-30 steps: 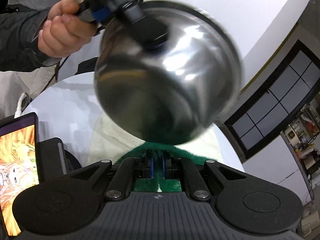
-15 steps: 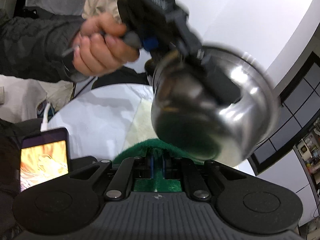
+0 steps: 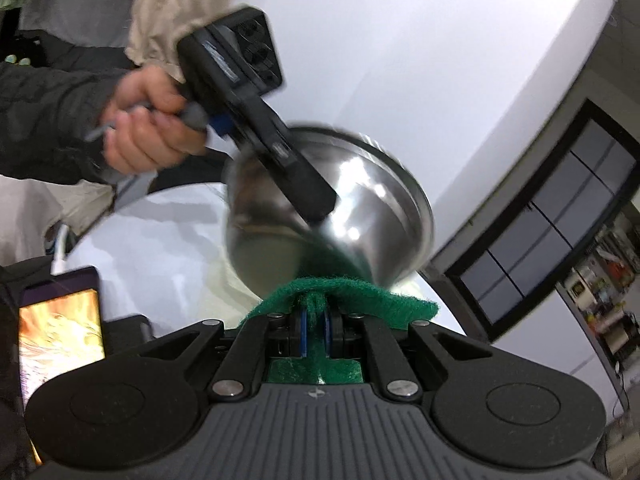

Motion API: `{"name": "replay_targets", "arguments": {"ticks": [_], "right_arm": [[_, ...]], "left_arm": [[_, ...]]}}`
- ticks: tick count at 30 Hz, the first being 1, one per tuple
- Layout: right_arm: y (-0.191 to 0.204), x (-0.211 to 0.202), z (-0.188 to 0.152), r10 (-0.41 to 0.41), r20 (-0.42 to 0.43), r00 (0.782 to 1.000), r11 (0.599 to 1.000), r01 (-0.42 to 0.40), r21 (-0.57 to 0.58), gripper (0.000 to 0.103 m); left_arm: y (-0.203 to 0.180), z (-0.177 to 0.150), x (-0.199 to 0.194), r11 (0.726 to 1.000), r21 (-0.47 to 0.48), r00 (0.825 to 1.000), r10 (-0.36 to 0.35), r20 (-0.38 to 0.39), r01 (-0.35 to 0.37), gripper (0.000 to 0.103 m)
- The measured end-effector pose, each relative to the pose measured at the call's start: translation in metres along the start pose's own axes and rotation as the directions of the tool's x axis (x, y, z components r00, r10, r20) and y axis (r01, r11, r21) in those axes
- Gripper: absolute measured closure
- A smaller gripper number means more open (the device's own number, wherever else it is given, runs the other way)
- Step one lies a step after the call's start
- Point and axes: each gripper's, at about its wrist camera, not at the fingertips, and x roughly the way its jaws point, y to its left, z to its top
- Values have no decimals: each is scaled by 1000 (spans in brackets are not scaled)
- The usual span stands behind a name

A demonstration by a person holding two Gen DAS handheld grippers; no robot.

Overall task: Clean bowl
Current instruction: 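Keep scrubbing the bowl bottom against the pad with the left gripper while the right gripper holds it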

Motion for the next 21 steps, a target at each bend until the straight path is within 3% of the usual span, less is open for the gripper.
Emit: {"name": "replay_targets", "arguments": {"ticks": [10, 21], "right_arm": [[7, 17, -4, 38, -15, 999, 999, -38, 11, 95], [17, -9, 13, 36, 57, 998, 999, -34, -27, 95]], "left_arm": [[-1, 1, 4, 1000, 6, 1000, -2, -6, 2, 97], [12, -2, -1, 999, -22, 1000, 28, 0, -28, 98]]}}
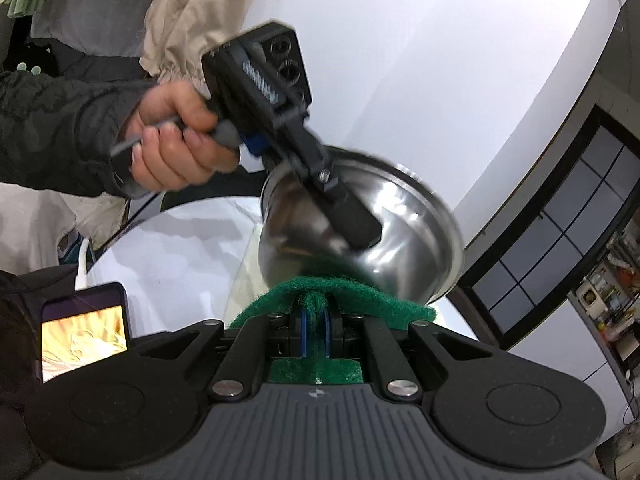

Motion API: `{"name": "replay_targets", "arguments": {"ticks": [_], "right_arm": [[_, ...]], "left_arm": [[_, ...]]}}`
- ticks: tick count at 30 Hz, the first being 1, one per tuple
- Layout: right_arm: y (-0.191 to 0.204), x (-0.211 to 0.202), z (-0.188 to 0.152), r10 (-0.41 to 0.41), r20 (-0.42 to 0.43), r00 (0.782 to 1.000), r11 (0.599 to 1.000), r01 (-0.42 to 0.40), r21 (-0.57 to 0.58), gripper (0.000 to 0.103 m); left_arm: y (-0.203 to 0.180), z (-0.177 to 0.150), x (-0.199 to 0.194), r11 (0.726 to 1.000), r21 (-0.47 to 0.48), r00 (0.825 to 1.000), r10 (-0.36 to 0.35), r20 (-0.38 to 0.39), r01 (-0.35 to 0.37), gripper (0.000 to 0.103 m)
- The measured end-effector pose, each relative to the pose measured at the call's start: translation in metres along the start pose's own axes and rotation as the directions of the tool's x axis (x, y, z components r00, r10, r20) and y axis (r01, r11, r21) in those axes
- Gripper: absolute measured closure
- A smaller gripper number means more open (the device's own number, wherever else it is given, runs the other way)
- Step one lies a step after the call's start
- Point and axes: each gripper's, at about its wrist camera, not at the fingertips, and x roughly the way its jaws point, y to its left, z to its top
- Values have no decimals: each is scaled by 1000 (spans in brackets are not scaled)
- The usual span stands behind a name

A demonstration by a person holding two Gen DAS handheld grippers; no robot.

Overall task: Clean bowl
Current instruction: 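Keep scrubbing the bowl bottom against the pad with the left gripper while the right gripper holds it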

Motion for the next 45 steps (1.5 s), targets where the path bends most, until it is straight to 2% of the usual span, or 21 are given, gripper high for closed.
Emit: {"name": "replay_targets", "arguments": {"ticks": [10, 20, 30, 41, 45], "right_arm": [[-22, -15, -9, -56, 13, 998, 998, 55, 39, 95], [-22, 4, -21, -35, -12, 999, 997, 36, 69, 95], [-2, 1, -7, 12, 18, 1000, 1000, -12, 21, 95], [-10, -8, -8, -48, 69, 996, 997, 43, 70, 95], [-21, -6, -17, -65, 63, 996, 993, 58, 108, 95]], "left_arm": [[-10, 0, -5, 1000, 17, 1000, -18, 12, 18, 98], [-27, 2, -1, 998, 52, 999, -39, 11, 38, 96], [-7, -2, -1, 1000, 11, 1000, -1, 13, 1, 97], [10, -2, -15, 998, -38, 998, 50, 38, -49, 97], [13, 3, -25, 996, -54, 995, 72, 74, -68, 97]]}}
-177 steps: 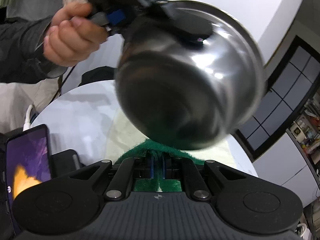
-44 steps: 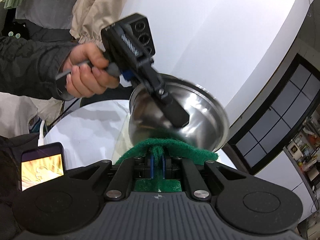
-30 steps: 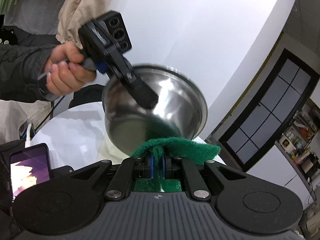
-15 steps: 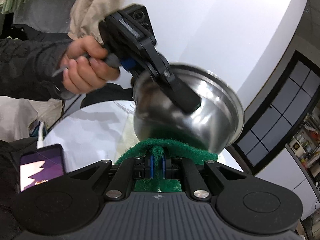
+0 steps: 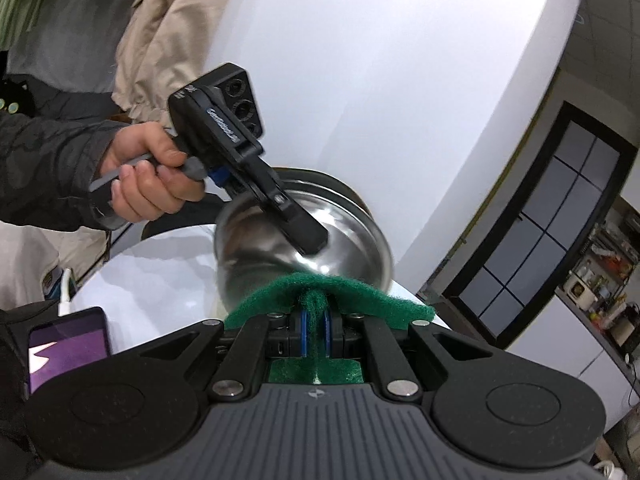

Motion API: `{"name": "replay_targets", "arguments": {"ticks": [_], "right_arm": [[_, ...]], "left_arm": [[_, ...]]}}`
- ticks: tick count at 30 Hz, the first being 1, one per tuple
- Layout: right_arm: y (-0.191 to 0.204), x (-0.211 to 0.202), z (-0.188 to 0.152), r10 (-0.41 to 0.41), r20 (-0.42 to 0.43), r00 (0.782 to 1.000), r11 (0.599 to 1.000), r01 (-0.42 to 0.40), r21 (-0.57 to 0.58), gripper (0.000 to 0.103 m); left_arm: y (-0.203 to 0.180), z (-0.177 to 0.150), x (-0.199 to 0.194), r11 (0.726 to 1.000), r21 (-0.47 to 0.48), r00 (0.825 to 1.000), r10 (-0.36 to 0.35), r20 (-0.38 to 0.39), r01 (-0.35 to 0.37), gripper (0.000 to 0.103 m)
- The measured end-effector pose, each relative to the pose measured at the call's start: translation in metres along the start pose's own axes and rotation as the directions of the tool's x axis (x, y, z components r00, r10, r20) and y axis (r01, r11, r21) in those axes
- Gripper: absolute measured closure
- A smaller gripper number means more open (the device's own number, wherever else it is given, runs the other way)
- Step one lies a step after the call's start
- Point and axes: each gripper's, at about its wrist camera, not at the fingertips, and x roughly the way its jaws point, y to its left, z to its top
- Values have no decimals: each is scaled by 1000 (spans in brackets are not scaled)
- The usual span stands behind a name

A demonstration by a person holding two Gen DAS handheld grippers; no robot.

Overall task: Clean bowl
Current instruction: 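Keep scrubbing the bowl bottom against the pad with the left gripper while the right gripper holds it, then turn the bowl upright and lower it toward the cloth with the left gripper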

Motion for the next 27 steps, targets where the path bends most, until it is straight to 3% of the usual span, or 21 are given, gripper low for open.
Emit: {"name": "replay_targets", "arguments": {"ticks": [9, 12, 15, 20, 24, 27], "right_arm": [[-16, 1, -20, -60, 1, 998, 994, 60, 96, 95], [-22, 1, -28, -78, 4, 997, 988, 77, 137, 95], [-27, 2, -36, -93, 3, 996, 978, 91, 186, 95], [-30, 9, -47, -108, -11, 994, 961, 107, 255, 95], [-32, 21, -55, -122, -51, 991, 934, 132, 331, 95], [-35, 31, -65, -121, -82, 989, 903, 144, 404, 95]], "left_arm": [[-2, 16, -28, 996, -18, 989, 92, 114, -91, 97], [-2, 22, -39, 982, -43, 964, 187, 190, -182, 97], [-3, 27, -41, 966, -65, 941, 259, 217, -251, 97], [-10, 32, -32, 945, -48, 918, 327, 222, -325, 97], [-11, 32, -23, 919, -29, 889, 388, 241, -393, 97], [-8, 31, -18, 915, -28, 887, 396, 238, -401, 96]]}}
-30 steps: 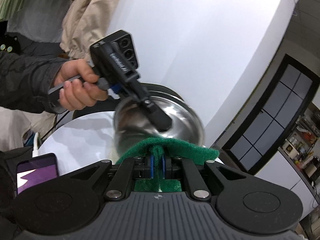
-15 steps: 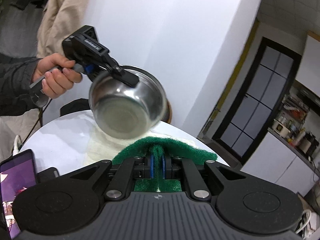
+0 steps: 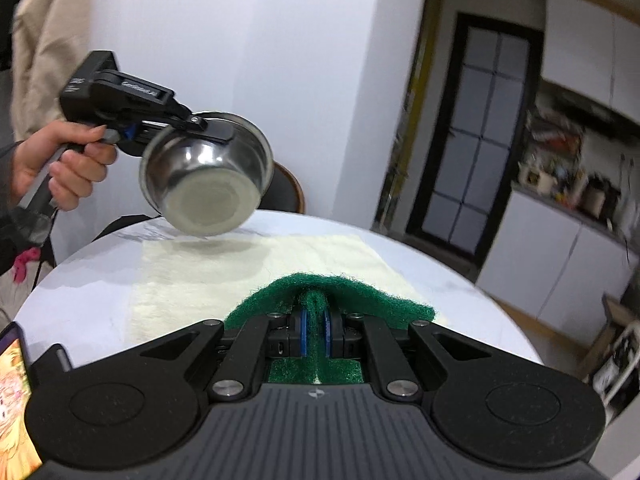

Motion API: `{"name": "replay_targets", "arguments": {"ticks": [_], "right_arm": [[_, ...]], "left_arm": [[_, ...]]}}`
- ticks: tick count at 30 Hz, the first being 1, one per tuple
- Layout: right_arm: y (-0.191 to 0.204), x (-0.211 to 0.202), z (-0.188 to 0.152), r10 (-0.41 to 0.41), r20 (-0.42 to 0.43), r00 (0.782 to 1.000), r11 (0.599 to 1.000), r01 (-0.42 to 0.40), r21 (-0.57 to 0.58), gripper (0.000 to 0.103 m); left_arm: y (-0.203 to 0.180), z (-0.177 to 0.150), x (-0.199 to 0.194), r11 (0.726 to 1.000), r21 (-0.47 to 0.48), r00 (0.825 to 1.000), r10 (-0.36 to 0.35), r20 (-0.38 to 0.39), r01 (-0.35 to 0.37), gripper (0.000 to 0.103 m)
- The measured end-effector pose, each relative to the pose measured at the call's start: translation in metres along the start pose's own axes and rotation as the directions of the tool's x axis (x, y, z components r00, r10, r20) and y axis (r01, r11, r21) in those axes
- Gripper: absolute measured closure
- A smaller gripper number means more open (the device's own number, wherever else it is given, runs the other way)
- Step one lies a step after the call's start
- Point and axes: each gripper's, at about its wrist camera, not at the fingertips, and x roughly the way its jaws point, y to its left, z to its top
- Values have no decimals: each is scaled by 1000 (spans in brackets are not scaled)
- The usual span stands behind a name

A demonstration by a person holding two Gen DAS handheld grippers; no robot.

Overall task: Clean bowl
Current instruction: 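Turn the bowl upright and lower it toward the cloth with the left gripper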

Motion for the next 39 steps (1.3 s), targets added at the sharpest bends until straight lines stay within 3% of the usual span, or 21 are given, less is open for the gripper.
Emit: {"name": "replay_targets", "arguments": {"ticks": [5, 10, 25, 33, 39], "right_arm": [[-12, 7, -12, -23, 2, 1000, 994, 23, 110, 95], [-20, 12, -23, -56, -2, 998, 981, 55, 186, 95], [-23, 18, -29, -79, -33, 996, 965, 85, 249, 95], [-19, 24, -27, -80, -67, 995, 963, 94, 252, 95], [-13, 32, -26, -68, -109, 992, 964, 93, 248, 95]], "left_arm": [[-5, -7, 15, 995, 56, 996, 84, -32, -82, 96], [-9, -14, 25, 993, 82, 994, 89, -60, -84, 96], [-16, -38, 52, 987, 150, 987, 77, -141, -56, 93], [-24, -54, 65, 966, 240, 969, 146, -197, -97, 89], [-29, -69, 73, 938, 318, 942, 227, -248, -142, 81]]}}
